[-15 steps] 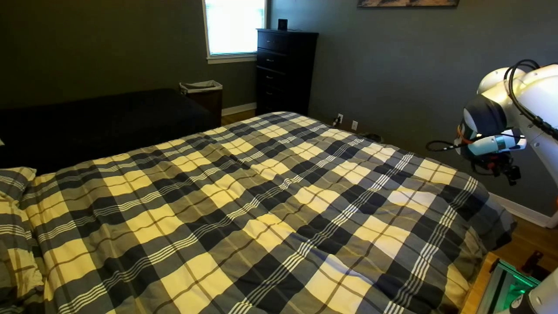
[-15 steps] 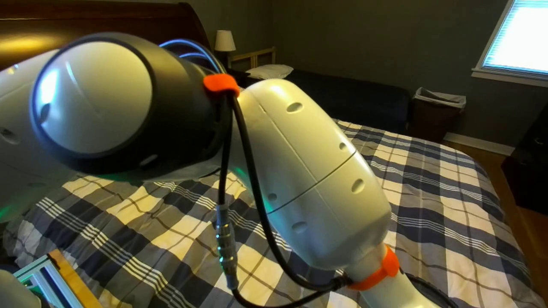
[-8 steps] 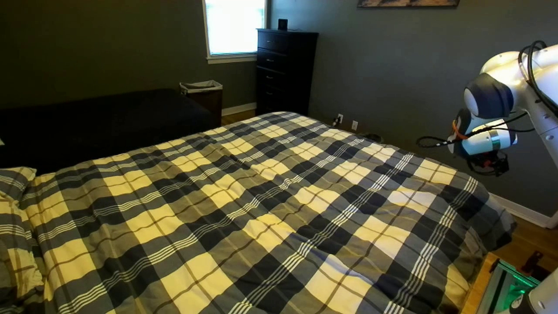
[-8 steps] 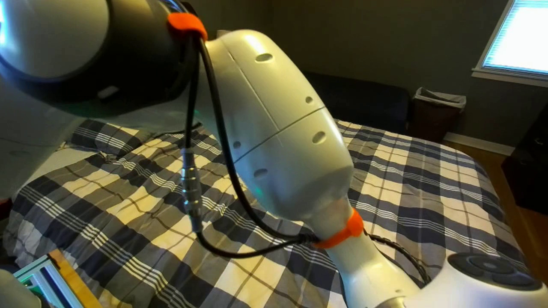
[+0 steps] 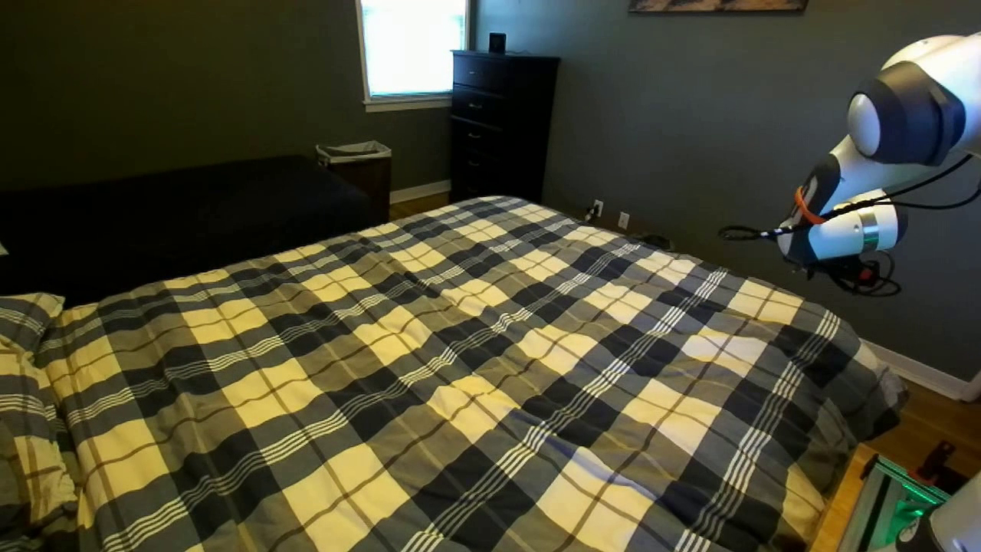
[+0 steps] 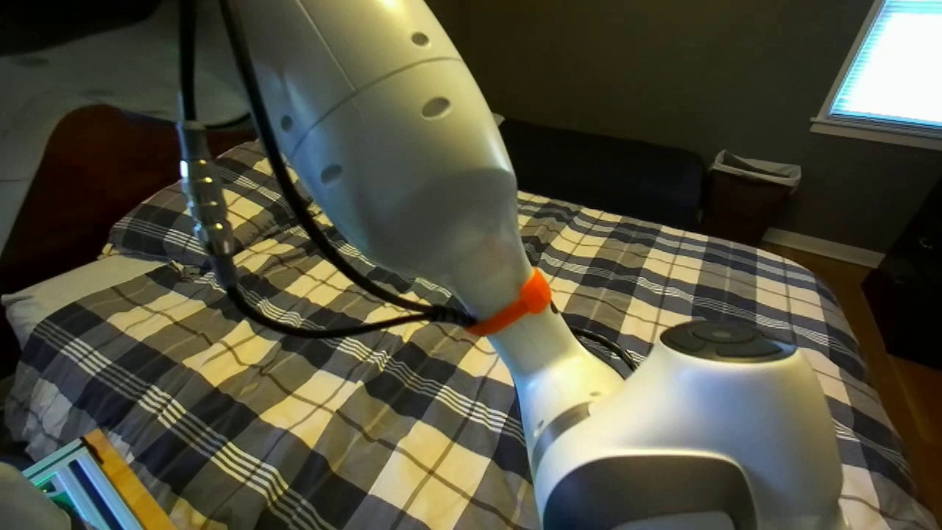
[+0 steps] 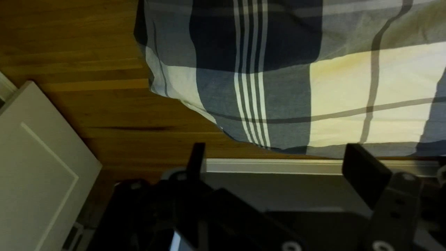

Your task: Put the white hanger under the covers then pull the covers on the bottom left corner downwards.

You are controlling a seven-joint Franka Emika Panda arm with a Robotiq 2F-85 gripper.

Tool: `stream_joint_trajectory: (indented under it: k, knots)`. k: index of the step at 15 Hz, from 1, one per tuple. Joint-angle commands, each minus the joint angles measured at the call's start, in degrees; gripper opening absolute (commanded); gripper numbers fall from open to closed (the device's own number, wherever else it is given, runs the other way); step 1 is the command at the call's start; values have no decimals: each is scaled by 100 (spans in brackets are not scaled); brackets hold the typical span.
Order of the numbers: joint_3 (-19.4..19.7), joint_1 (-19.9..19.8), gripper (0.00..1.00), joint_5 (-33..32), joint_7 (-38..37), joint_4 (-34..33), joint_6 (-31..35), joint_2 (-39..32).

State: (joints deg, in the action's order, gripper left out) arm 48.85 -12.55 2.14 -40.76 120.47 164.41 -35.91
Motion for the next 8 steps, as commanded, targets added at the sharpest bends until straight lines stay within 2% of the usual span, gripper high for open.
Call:
stream_joint_trajectory:
  k: [1, 5, 6, 8]
  knots:
    - [408, 578, 100, -247, 533, 521, -282, 643]
    - [897, 1176, 100, -553, 665, 631, -635, 925]
    - [632, 857, 100, -320, 565, 392, -445, 607]
    - [750, 1024, 100, -389, 603, 434, -532, 714]
